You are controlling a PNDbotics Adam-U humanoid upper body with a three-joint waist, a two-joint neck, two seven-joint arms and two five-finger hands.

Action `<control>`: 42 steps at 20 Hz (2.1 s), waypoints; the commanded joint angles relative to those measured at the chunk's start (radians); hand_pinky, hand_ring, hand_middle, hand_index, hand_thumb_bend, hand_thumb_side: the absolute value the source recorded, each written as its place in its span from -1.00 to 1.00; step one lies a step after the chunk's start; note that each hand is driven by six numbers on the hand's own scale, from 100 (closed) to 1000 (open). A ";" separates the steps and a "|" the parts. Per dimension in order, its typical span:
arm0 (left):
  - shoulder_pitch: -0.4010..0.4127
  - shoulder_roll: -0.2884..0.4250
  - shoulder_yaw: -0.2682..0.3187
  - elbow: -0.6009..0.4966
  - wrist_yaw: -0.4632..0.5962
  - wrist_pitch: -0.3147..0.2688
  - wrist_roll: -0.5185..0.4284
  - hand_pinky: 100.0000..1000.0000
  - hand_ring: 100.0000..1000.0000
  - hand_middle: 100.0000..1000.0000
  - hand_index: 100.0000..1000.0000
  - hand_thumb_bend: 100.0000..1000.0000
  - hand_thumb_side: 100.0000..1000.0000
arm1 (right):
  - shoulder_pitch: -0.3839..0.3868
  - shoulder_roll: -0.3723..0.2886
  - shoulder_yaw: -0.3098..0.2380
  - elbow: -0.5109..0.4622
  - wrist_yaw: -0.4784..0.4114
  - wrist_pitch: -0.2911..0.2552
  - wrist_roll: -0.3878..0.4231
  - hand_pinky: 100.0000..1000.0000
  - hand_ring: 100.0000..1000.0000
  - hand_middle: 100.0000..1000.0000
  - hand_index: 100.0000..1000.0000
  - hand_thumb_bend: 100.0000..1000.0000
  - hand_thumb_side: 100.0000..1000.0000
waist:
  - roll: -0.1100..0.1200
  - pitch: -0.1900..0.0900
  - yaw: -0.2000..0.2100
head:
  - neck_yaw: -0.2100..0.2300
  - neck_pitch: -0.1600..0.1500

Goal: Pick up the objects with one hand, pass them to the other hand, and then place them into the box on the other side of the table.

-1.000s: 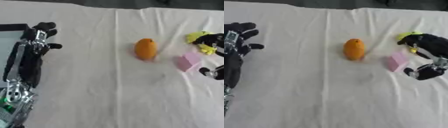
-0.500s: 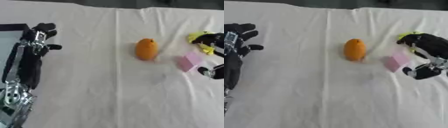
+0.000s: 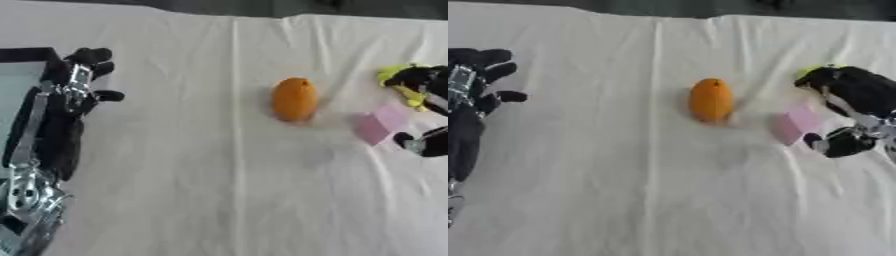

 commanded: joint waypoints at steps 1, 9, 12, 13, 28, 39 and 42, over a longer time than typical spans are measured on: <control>-0.015 0.007 0.001 -0.020 0.005 0.002 -0.004 0.20 0.66 0.49 0.45 -1.00 0.36 | -0.006 -0.016 -0.009 -0.012 0.024 0.003 0.010 1.00 0.82 0.81 0.82 -0.36 -1.00 | 0.002 -0.016 0.001 | -0.004 -0.018; -0.025 0.006 -0.005 -0.023 0.007 0.005 -0.009 0.20 0.66 0.49 0.44 -1.00 0.36 | -0.003 0.004 -0.010 -0.012 0.063 0.029 0.029 1.00 0.82 0.81 0.82 -0.35 -1.00 | 0.001 -0.004 0.011 | -0.015 -0.029; -0.028 0.006 -0.007 -0.024 0.007 0.007 -0.011 0.20 0.66 0.49 0.44 -1.00 0.36 | -0.001 0.010 -0.009 -0.012 0.079 0.036 0.037 1.00 0.83 0.81 0.82 -0.35 -1.00 | 0.000 0.001 0.015 | -0.018 -0.032; -0.029 0.006 -0.008 -0.024 0.007 0.007 -0.011 0.20 0.66 0.49 0.44 -1.00 0.36 | -0.001 0.012 -0.009 -0.012 0.083 0.037 0.039 1.00 0.83 0.81 0.82 -0.35 -1.00 | 0.000 0.002 0.016 | -0.019 -0.033; -0.034 0.007 -0.012 -0.026 0.010 0.011 -0.011 0.21 0.66 0.49 0.43 -1.00 0.37 | 0.015 0.027 -0.027 -0.012 0.151 0.077 0.070 1.00 0.83 0.82 0.82 -0.34 -1.00 | 0.002 0.011 0.017 | -0.023 -0.037; -0.045 0.005 -0.018 -0.029 0.011 0.014 -0.017 0.21 0.66 0.48 0.42 -1.00 0.37 | 0.025 0.039 -0.038 -0.012 0.179 0.107 0.073 1.00 0.82 0.81 0.81 -0.34 -1.00 | 0.001 0.024 0.026 | -0.034 -0.052; -0.047 0.005 -0.018 -0.033 0.011 0.013 -0.018 0.21 0.66 0.48 0.42 -1.00 0.36 | 0.028 0.042 -0.042 -0.012 0.186 0.120 0.075 1.00 0.82 0.81 0.81 -0.34 -1.00 | 0.003 0.026 0.027 | -0.036 -0.054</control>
